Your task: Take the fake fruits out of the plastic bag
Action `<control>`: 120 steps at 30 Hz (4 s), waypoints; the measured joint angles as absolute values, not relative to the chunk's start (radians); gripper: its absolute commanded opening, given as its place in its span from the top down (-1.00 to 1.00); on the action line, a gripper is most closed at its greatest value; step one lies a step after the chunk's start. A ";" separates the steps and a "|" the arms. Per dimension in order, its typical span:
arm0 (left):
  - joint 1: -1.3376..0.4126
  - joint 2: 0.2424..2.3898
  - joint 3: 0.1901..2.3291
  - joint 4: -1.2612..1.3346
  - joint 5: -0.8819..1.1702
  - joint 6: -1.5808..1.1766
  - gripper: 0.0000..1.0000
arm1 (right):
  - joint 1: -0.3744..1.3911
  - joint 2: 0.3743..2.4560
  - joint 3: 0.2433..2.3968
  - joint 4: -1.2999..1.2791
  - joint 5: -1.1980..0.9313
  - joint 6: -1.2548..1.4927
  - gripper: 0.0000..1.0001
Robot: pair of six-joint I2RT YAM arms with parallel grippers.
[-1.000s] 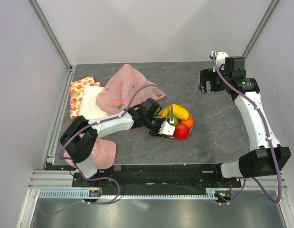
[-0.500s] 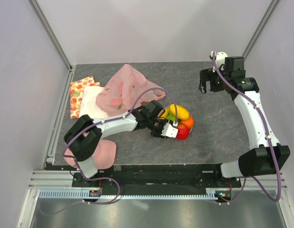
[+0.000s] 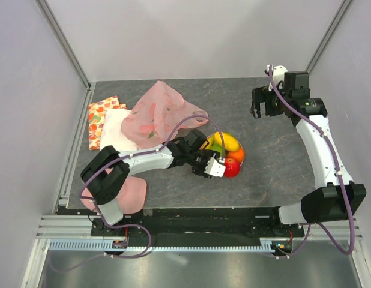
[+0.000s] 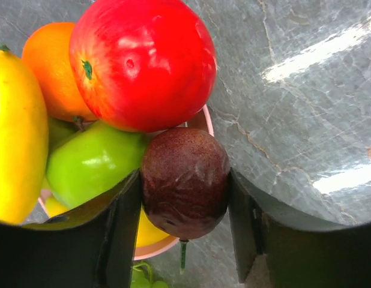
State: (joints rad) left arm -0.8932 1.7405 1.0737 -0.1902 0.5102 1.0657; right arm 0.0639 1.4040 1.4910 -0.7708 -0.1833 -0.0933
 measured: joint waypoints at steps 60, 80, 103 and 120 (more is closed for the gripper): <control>-0.581 1.922 1.581 -0.767 0.332 0.236 -0.66 | 0.049 1.472 1.576 -0.719 -0.237 -0.038 -0.96; -0.581 2.036 1.617 -0.806 0.264 0.230 0.91 | 0.049 1.472 1.571 -0.718 -0.258 -0.018 -0.96; -0.584 1.897 1.879 -0.884 0.427 0.252 0.96 | 0.049 1.472 1.571 -0.718 -0.262 -0.011 -0.96; -0.738 1.850 1.987 -0.888 0.603 0.308 0.97 | 0.023 1.461 1.571 -0.719 -0.254 -0.014 -0.96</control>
State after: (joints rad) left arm -0.7383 1.8503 1.9865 -0.8883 0.6029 0.3080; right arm 0.0227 1.4609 1.5711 -0.7185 -0.2539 -0.0139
